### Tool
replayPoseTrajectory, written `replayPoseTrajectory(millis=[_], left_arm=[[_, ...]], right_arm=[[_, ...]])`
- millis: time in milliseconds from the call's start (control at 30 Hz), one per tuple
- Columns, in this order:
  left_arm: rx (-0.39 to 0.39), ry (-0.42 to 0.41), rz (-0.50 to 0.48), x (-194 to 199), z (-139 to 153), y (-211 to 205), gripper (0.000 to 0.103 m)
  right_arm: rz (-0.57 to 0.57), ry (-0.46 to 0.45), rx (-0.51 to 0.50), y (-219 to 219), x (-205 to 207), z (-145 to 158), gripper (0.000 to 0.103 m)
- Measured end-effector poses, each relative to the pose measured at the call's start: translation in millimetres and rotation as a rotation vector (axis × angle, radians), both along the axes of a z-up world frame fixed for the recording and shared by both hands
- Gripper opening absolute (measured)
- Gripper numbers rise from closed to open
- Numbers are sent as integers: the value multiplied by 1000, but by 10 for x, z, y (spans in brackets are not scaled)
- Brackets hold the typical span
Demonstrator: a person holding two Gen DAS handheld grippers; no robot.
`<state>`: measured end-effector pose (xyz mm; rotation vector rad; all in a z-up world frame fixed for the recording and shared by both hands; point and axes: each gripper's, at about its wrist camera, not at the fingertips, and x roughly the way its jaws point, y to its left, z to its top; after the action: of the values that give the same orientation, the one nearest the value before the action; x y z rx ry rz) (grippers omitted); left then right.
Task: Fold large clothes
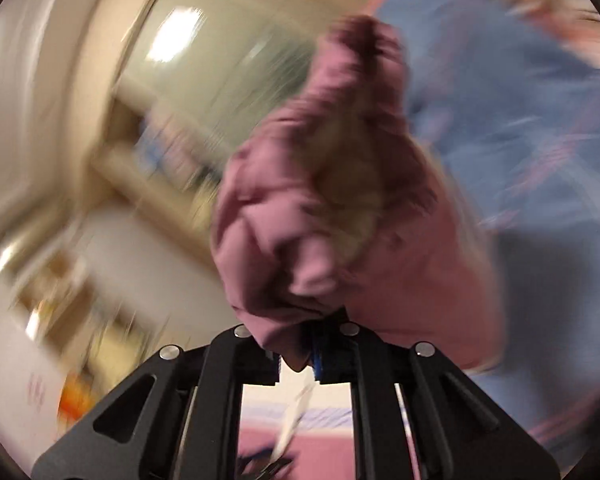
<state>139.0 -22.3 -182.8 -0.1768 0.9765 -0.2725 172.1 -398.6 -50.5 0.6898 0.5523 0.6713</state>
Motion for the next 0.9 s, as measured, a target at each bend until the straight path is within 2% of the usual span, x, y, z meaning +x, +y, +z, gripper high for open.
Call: replayPoseTrajectory(millis=[33, 67, 100, 167, 233, 300, 367, 467, 533, 567, 600, 633, 667, 733, 767, 900], left_arm=[[-16, 4, 4, -5, 8, 31, 100], [-41, 9, 10, -14, 22, 88, 100], [-65, 13, 19, -20, 37, 148, 100], [-118, 19, 51, -40, 75, 312, 100], [-188, 16, 86, -53, 121, 510, 100], [-276, 25, 107, -12, 130, 662, 100], [-397, 69, 114, 93, 94, 758, 100], [-597, 130, 61, 287, 35, 687, 100], [-657, 180, -6, 444, -27, 459, 95], [-650, 204, -9, 505, -71, 385, 80], [-606, 233, 14, 580, -127, 305, 71], [-557, 242, 55, 634, -141, 273, 46], [-566, 242, 67, 680, -126, 292, 27], [-685, 235, 78, 805, -54, 409, 22], [-666, 205, 97, 853, 37, 464, 20], [-434, -33, 189, 1008, 592, 664, 18]], right_arm=[[81, 10, -47, 279, 33, -2, 42], [170, 21, -110, 614, 53, -21, 69], [214, 14, -158, 837, 22, -38, 77], [238, -28, -202, 1001, -44, -39, 84], [218, -33, -212, 987, -111, -105, 93], [162, 7, -200, 825, -119, -243, 94], [119, 73, -185, 712, -199, -424, 94], [44, 144, -198, 505, -439, -671, 94], [0, 178, -223, 447, -542, -835, 94], [-19, 199, -232, 416, -603, -934, 94], [-31, 219, -231, 386, -651, -1026, 94], [-45, 238, -223, 356, -688, -1103, 94], [-52, 253, -220, 317, -711, -1167, 94], [-62, 278, -243, 317, -734, -1291, 94], [-66, 285, -265, 335, -743, -1333, 94], [-71, 296, -292, 419, -698, -1428, 94]])
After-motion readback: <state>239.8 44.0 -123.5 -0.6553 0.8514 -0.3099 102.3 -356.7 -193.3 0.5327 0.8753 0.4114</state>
